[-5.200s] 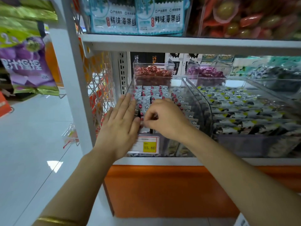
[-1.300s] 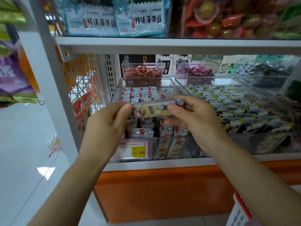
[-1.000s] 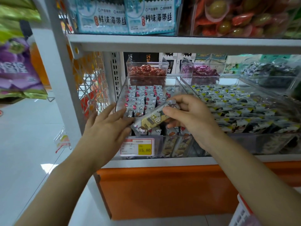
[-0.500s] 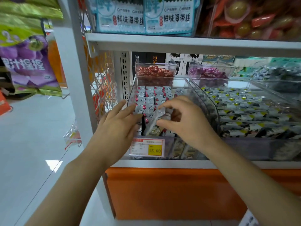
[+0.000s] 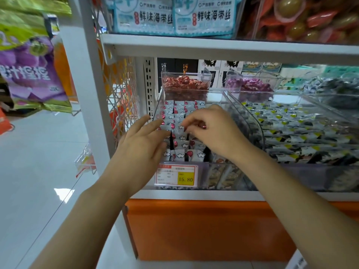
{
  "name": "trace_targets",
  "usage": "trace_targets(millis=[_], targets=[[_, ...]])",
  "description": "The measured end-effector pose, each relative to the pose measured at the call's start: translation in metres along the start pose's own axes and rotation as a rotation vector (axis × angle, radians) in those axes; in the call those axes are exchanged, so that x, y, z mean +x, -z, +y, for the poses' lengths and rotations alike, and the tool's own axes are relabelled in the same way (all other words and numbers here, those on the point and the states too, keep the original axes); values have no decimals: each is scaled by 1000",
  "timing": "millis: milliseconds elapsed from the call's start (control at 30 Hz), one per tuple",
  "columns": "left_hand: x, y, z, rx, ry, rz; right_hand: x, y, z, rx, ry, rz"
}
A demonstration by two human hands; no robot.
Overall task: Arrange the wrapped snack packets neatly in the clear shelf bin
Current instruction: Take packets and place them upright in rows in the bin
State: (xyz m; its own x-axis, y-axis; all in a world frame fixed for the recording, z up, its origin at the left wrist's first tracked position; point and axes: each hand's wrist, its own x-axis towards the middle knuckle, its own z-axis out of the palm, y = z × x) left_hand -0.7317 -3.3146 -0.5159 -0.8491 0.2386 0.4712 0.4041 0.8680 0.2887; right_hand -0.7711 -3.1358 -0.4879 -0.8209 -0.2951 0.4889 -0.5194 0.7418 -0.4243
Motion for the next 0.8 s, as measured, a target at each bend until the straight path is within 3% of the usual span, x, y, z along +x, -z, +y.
trace_targets(millis=[167, 267, 433, 667, 800], targets=[[1, 1, 2, -12, -4, 10, 8, -9, 1, -304, 85, -118], [2, 3, 5, -12, -1, 45, 10, -15, -2, -280, 112, -135], [5, 4, 9, -17, 7, 175, 5, 2, -3, 302, -18, 91], [7, 3, 28, -145, -20, 248, -23, 31, 5, 601, -192, 437], [4, -2, 47, -392, 17, 204, -43, 41, 10, 896, -360, 453]])
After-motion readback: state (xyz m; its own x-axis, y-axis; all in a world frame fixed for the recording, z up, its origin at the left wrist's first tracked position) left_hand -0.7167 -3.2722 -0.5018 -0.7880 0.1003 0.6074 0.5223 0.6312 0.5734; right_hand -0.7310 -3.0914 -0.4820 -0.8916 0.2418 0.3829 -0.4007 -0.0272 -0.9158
